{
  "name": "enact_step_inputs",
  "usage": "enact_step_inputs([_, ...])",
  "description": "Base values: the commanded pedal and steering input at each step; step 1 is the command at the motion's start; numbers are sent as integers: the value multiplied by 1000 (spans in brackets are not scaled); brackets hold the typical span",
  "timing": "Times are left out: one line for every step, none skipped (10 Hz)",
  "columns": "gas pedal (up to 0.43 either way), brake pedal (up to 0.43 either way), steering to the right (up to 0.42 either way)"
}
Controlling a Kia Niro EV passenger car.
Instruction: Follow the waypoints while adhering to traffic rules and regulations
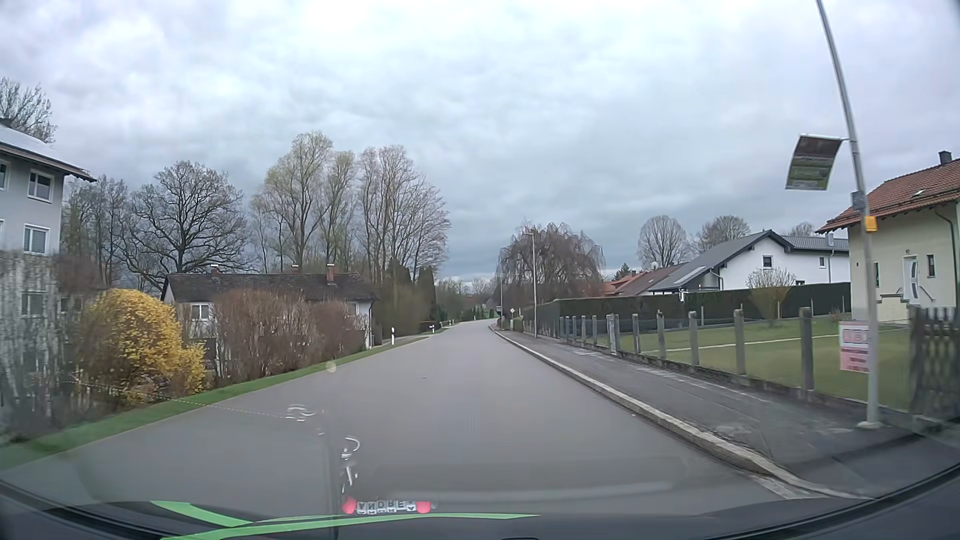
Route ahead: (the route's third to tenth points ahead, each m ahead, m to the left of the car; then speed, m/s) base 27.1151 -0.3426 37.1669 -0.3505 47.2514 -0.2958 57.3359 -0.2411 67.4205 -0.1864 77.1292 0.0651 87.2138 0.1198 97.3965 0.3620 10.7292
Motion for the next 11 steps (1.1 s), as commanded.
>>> enact_step_inputs([79, 0, 0])
enact_step_inputs([79, 0, 0])
enact_step_inputs([79, 0, 0])
enact_step_inputs([79, 0, 0])
enact_step_inputs([79, 0, 0])
enact_step_inputs([79, 0, 0])
enact_step_inputs([79, 0, 0])
enact_step_inputs([79, 0, 0])
enact_step_inputs([79, 0, 0])
enact_step_inputs([79, 0, 0])
enact_step_inputs([79, 0, 0])
